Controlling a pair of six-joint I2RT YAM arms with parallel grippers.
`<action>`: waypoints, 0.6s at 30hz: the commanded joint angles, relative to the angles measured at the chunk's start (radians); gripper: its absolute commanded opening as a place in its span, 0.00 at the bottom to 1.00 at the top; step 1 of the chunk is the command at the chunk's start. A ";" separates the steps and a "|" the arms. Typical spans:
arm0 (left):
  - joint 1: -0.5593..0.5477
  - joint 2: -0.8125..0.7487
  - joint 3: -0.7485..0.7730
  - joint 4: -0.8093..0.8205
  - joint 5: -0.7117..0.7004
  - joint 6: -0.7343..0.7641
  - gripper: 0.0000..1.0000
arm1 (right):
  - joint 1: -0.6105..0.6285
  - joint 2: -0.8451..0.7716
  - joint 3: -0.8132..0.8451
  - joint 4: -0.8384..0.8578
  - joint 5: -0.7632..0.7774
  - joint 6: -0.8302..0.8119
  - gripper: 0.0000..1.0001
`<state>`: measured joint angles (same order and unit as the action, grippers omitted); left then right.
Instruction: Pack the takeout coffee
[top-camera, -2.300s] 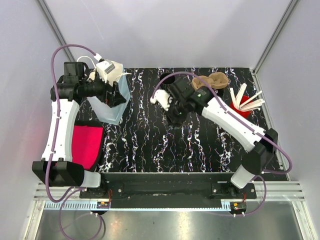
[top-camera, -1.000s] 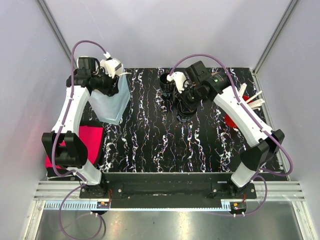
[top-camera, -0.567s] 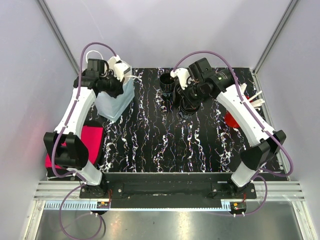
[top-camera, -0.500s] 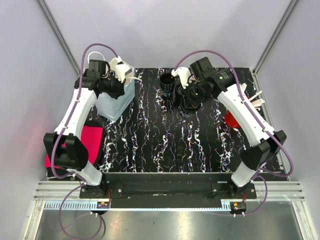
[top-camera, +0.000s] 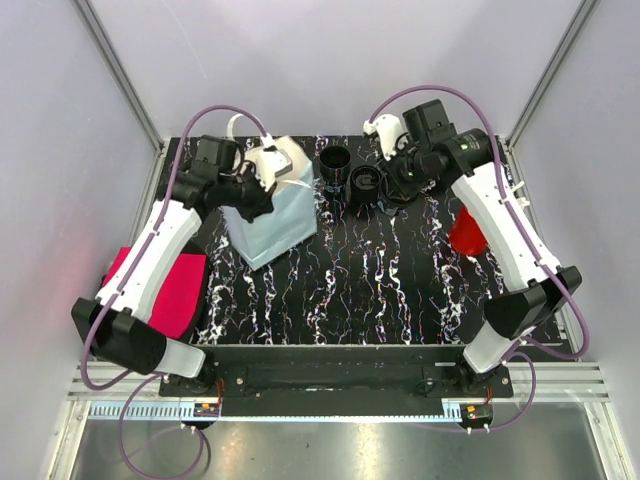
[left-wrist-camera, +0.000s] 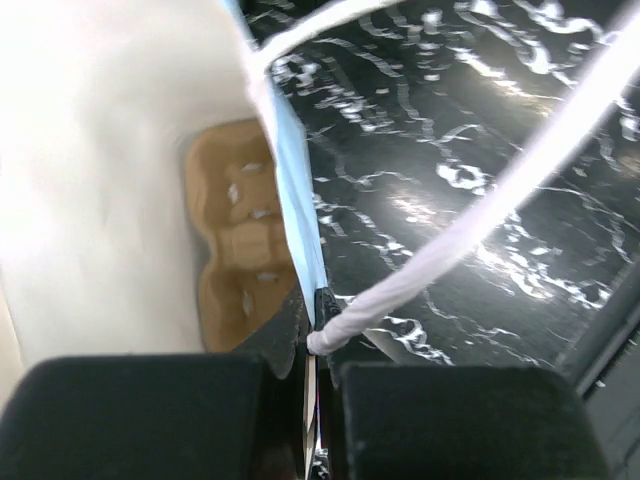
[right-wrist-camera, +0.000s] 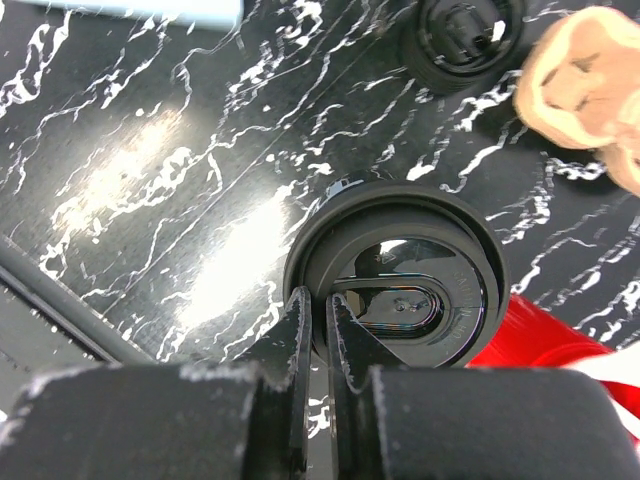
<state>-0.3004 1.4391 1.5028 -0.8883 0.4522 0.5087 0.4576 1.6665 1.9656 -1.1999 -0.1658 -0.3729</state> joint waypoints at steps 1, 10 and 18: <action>-0.092 -0.100 -0.035 -0.005 0.051 0.028 0.00 | -0.022 -0.057 0.065 0.020 0.038 -0.001 0.00; -0.276 -0.123 -0.092 0.029 0.019 -0.053 0.00 | -0.033 -0.060 0.160 0.016 0.083 0.008 0.00; -0.402 -0.026 -0.024 0.068 -0.040 -0.174 0.00 | -0.034 -0.011 0.355 -0.073 0.014 0.005 0.00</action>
<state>-0.6632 1.3697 1.4170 -0.8852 0.4480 0.4099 0.4290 1.6554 2.2002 -1.2282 -0.1123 -0.3695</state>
